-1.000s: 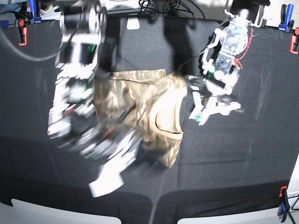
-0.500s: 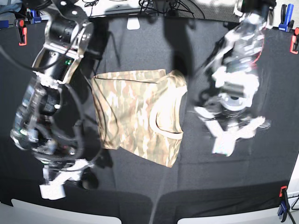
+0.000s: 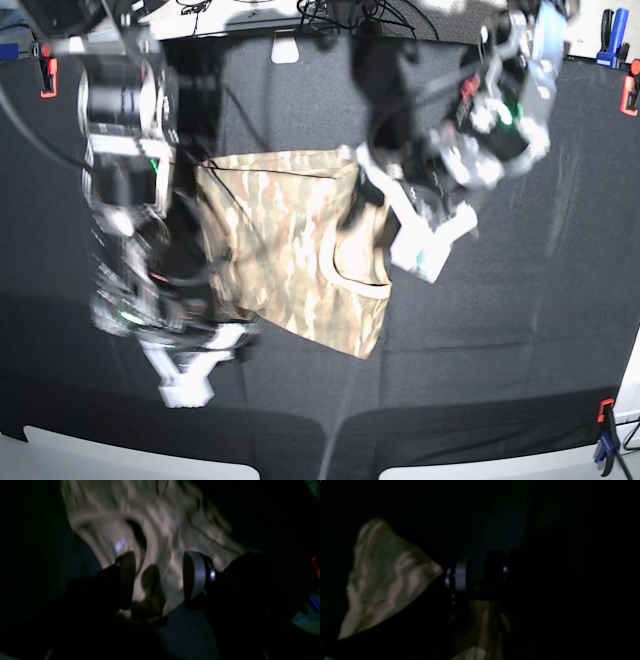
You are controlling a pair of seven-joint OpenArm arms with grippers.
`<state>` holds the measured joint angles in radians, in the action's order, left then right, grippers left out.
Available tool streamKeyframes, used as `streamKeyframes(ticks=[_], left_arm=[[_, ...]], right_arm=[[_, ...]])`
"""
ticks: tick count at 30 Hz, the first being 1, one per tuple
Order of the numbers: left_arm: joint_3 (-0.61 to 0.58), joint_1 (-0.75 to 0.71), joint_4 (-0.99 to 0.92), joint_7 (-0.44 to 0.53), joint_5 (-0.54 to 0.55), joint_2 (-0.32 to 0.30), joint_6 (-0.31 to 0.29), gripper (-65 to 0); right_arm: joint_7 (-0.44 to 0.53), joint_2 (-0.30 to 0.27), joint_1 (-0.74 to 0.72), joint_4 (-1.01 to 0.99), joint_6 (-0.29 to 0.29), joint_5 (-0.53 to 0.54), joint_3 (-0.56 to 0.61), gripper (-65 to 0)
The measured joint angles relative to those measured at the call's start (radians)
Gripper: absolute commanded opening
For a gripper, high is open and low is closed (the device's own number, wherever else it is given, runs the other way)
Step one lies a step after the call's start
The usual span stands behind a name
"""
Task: Layout the t-shirt on the table in an organized manner, then fold the t-shirt properly
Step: 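Adjust the folded bundle with both grippers and release it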
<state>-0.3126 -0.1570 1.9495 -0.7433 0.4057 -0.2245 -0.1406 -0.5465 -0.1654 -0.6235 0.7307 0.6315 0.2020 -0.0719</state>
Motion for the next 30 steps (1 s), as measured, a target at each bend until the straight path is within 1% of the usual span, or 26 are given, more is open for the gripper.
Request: streamKeyframes(ticks=[2, 5, 8, 9, 11, 13, 15, 16, 18, 19, 21, 22, 24, 26, 27, 30], left_arm=[[0.001, -0.011, -0.062, 0.013, -0.002, 0.016, 0.003, -36.6], [0.004, -0.011, -0.174, 0.015, -0.006, 0.070, -0.001, -36.6], [0.004, -0.011, -0.261, 0.017, -0.008, 0.124, -0.080, -36.6], [0.004, -0.011, -0.282, 0.020, -0.014, 0.138, -0.097, -36.6], [0.004, -0.007, -0.319, 0.051, -0.061, 0.161, -0.104, -36.6], [0.004, 0.012, -0.357, 0.072, -0.122, 0.170, -0.104, -36.6], [0.004, 0.037, -0.388, 0.071, -0.155, 0.169, -0.107, -36.6], [0.004, 0.049, -0.407, 0.074, -0.172, 0.169, -0.112, -36.6], [0.004, 0.061, -0.439, 0.090, -0.202, 0.168, -0.090, -36.6], [0.004, 0.067, -0.451, 0.093, -0.216, 0.169, -0.074, -36.6], [0.003, 0.078, -0.469, 0.100, -0.257, 0.175, -0.056, -36.6], [-0.001, 0.085, -0.478, 0.109, -0.279, 0.177, -0.049, -36.6], [-0.002, 0.095, -0.480, 0.107, -0.323, 0.178, -0.047, -36.6], [-0.002, 0.102, -0.482, 0.108, -0.365, 0.178, -0.045, -36.6], [-0.002, 0.108, -0.482, 0.107, -0.392, 0.179, -0.046, -36.6], [-0.002, 0.130, -0.484, 0.082, -0.457, 0.179, -0.034, -36.6]], right_arm=[[0.004, -0.005, -0.025, -0.055, -0.002, -0.006, 0.002, -48.7], [0.009, -0.003, -0.034, -0.067, -0.003, -0.044, 0.002, -48.7], [0.003, 0.005, -0.026, -0.067, -0.003, -0.079, 0.004, -48.7], [0.003, 0.005, -0.021, -0.067, -0.003, -0.078, 0.004, -48.7], [0.004, 0.003, -0.007, -0.068, -0.003, -0.081, 0.004, -48.7], [-0.008, 0.003, 0.010, -0.068, -0.003, -0.079, 0.004, -48.7], [-0.026, 0.002, 0.031, -0.068, -0.003, -0.079, 0.004, -48.7], [-0.003, 0.002, 0.044, -0.067, -0.003, -0.075, 0.004, -48.7], [-0.002, -0.001, 0.055, -0.064, -0.003, -0.066, 0.003, -48.7], [-0.018, -0.003, 0.059, -0.062, -0.002, -0.048, 0.003, -48.7], [-0.058, -0.017, 0.064, -0.061, 0.037, 0.010, 0.003, -48.7], [-0.093, -0.026, 0.064, -0.060, 0.054, 0.047, 0.002, -48.7], [-0.168, -0.044, 0.064, -0.052, 0.054, 0.125, 0.000, -48.7], [-0.217, -0.062, 0.067, -0.043, 0.055, 0.193, 0.000, -48.7], [-0.233, -0.072, 0.071, -0.039, 0.058, 0.211, 0.000, -48.7], [-0.242, -0.100, 0.076, -0.030, 0.062, 0.215, 0.003, -48.7]])
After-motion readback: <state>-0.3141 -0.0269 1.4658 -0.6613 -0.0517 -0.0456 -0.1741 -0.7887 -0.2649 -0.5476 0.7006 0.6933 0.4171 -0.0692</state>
